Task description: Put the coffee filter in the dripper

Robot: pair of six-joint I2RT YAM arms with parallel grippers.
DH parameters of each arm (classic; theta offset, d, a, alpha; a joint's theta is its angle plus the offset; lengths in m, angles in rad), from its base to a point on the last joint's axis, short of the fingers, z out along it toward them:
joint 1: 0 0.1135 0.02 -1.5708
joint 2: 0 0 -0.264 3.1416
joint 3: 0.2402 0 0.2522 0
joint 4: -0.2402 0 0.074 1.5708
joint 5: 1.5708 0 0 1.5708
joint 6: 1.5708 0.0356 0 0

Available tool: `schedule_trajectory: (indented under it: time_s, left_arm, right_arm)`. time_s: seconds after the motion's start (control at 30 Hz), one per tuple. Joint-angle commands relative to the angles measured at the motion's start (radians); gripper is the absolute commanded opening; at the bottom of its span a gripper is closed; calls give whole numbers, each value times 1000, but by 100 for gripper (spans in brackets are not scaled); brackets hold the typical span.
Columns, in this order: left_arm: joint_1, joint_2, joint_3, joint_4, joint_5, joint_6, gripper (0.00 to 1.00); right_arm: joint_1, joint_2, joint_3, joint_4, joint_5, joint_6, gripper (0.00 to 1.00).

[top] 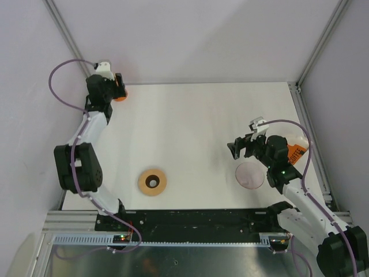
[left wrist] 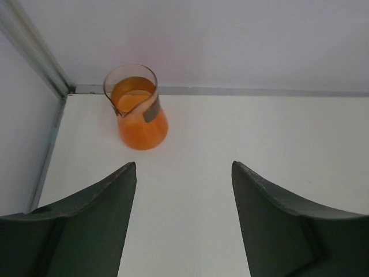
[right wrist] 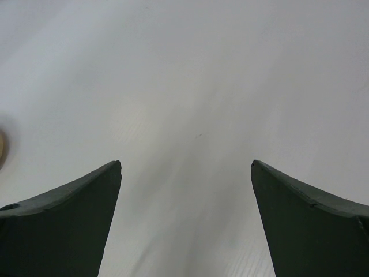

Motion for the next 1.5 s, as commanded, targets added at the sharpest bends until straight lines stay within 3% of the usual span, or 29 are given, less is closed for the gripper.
schedule_trajectory:
  time_s: [0.0,0.27,0.53,0.7,1.3,1.47]
  left_arm:
    - [-1,137,185,-143,-215,-90,71]
    - [27,493,652,-275,-334,-173,67]
    - [83,751,1003,-340,-331,-193,52]
    - [108,825,1077,-341,-263,-232,44]
    - [112,888,1092,-345,-133,-225,41]
    - [111,901,1096,-349,-153,-234,28]
  right_arm:
    - [21,-21,38,-33,-13,12,99]
    - [61,-16,38,-40,-14,-11,99]
    - [131,-38,38,-78,64,-19,99]
    - [144,-33,53,-93,97,-37,99]
    - [156,-40,76,-125,139,-59,99]
    - [157,-55,76,-128,149,-60,99]
